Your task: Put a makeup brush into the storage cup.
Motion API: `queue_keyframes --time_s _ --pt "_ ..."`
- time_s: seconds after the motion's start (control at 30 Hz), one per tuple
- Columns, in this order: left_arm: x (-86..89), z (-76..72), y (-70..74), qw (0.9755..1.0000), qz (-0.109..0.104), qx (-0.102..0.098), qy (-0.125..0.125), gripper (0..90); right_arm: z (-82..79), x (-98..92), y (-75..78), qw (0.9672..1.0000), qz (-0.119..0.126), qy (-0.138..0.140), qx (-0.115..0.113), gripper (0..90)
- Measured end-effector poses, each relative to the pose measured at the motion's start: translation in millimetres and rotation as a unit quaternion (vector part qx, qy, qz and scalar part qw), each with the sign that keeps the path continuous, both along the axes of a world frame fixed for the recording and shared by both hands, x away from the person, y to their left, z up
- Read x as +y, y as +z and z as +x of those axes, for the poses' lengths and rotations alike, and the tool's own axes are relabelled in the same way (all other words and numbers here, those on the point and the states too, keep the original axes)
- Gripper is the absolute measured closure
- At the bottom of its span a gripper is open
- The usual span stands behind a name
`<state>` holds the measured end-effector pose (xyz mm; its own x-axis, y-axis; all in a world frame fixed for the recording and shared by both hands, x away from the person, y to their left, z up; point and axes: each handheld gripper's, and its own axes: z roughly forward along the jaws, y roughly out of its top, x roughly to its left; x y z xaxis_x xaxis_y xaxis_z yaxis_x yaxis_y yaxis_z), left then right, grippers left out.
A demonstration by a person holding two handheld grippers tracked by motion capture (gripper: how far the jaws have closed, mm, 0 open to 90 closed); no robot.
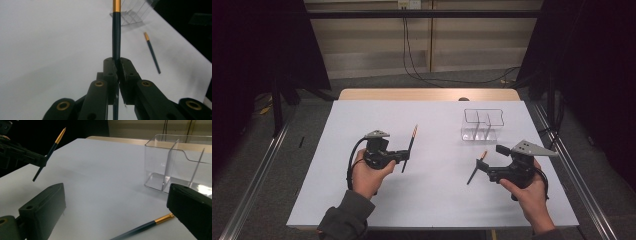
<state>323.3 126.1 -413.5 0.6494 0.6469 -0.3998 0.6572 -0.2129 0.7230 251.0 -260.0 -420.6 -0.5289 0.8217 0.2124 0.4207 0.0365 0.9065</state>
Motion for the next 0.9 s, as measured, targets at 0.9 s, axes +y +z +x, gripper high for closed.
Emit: queue_keyframes --time_s 0.9 --pt "-30.5 -3.8 8.7 0.9943 -0.082 -0.053 -0.042 84.3 31.8 45.2 15.7 0.9957 0.063 0.063 0.023 18.5"
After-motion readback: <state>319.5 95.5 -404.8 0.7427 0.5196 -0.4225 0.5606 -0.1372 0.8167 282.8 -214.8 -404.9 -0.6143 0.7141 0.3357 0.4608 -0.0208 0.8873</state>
